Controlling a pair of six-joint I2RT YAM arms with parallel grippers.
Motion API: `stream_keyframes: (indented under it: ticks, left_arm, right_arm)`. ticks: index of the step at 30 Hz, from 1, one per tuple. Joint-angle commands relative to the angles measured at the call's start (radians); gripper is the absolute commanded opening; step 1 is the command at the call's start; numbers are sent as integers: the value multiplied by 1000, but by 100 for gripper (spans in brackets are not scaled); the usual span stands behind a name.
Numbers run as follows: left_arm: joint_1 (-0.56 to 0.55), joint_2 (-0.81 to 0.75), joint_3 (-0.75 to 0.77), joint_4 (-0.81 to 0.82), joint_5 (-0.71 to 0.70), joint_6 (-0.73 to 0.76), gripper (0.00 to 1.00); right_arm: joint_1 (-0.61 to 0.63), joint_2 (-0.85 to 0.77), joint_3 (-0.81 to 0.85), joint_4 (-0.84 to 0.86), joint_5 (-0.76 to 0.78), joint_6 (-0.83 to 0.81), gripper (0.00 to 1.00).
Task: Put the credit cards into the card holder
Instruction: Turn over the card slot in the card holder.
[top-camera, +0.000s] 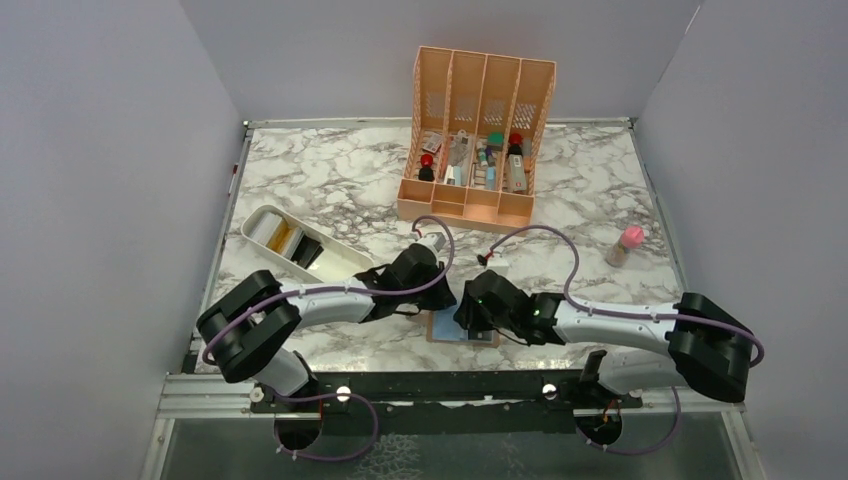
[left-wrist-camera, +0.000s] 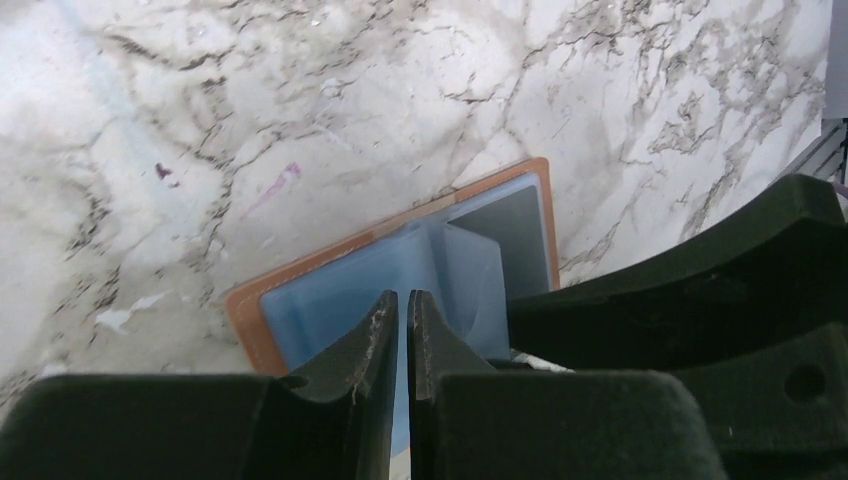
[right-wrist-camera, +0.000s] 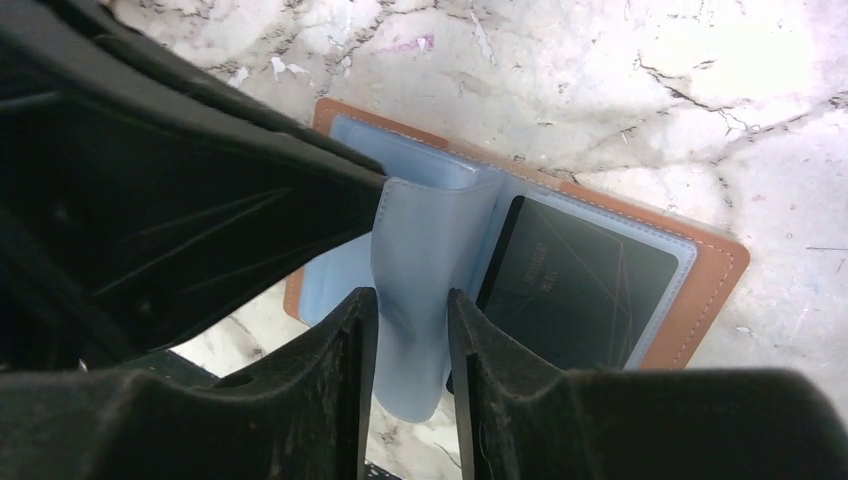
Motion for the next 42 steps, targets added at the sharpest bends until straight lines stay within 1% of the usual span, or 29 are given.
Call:
stream_keyframes:
  ticks: [1, 5, 8, 12, 15, 17, 19, 22, 26, 29, 33, 38, 42]
  left_arm:
    - [-1, 55, 51, 60, 60, 14, 11]
    - [-2, 83, 61, 87, 104, 4, 11]
    - [-3, 84, 55, 129, 159, -19, 11]
    - [-21, 91, 74, 144, 199, -33, 11]
    - [-40, 130, 100, 159, 222, -41, 12]
    - [-48, 164, 125, 161, 237, -41, 12]
    - [-50, 180, 138, 162, 242, -38, 12]
    - [-50, 164, 153, 154, 229, -25, 12]
    - [-27, 117, 206, 5, 142, 34, 12]
    - [5, 73, 217, -47, 83, 61, 14]
    - [44, 52, 215, -73, 70, 70, 14]
    - [72, 36, 233, -150, 20, 104, 14]
    - [109, 5, 272, -252, -29, 156, 15]
  right_arm:
    - [-7, -37, -5, 9, -8, -26, 39]
    - [-6, -69, 6, -60, 13, -20, 45]
    - [-7, -128, 35, -173, 42, 3, 49]
    - [-7, -220, 86, -362, 120, 42, 52]
    - [-6, -279, 117, -438, 135, 29, 52]
    - [-7, -311, 122, -449, 123, 23, 48]
    - [-6, -336, 110, -429, 103, 17, 40]
    - [-8, -351, 86, -391, 72, 12, 29]
    - [-7, -327, 54, -340, 44, 21, 19]
    - [-6, -279, 36, -295, 30, 29, 16]
    - [-6, -208, 31, -271, 34, 32, 15]
    - [-7, -155, 19, -315, 95, 76, 15]
    - [-6, -146, 8, -362, 140, 105, 15]
